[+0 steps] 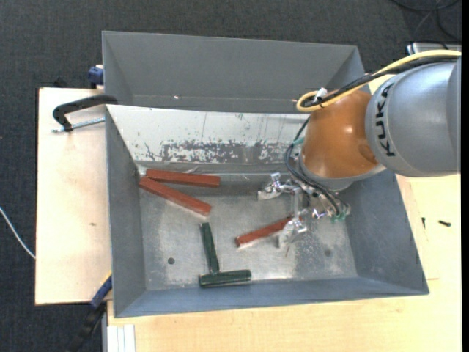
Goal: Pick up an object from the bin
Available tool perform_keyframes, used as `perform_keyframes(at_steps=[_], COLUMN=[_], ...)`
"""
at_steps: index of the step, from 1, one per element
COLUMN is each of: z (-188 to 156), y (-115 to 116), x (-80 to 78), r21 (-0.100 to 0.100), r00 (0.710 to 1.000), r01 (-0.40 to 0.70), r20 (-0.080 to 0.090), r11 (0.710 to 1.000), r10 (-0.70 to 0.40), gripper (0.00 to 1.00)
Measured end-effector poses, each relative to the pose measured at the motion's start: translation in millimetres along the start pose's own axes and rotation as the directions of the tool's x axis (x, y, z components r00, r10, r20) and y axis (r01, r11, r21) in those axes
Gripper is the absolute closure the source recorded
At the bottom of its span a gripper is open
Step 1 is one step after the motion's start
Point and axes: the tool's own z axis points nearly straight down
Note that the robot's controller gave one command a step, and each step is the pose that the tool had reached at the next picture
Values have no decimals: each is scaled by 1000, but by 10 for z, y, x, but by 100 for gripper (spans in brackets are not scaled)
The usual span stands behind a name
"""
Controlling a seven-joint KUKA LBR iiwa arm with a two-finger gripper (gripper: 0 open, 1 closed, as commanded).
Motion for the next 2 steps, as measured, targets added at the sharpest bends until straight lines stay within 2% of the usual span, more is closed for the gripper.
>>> perform_keyframes(at_steps=[1,2], z=[-25,-20], y=[-9,-7], x=[-2,0], r21=[0,-1], r00=[1000,1000], r01=[-1,-1], r20=[-1,-2], r11=[1000,1000], r10=[1,1], gripper=[100,100])
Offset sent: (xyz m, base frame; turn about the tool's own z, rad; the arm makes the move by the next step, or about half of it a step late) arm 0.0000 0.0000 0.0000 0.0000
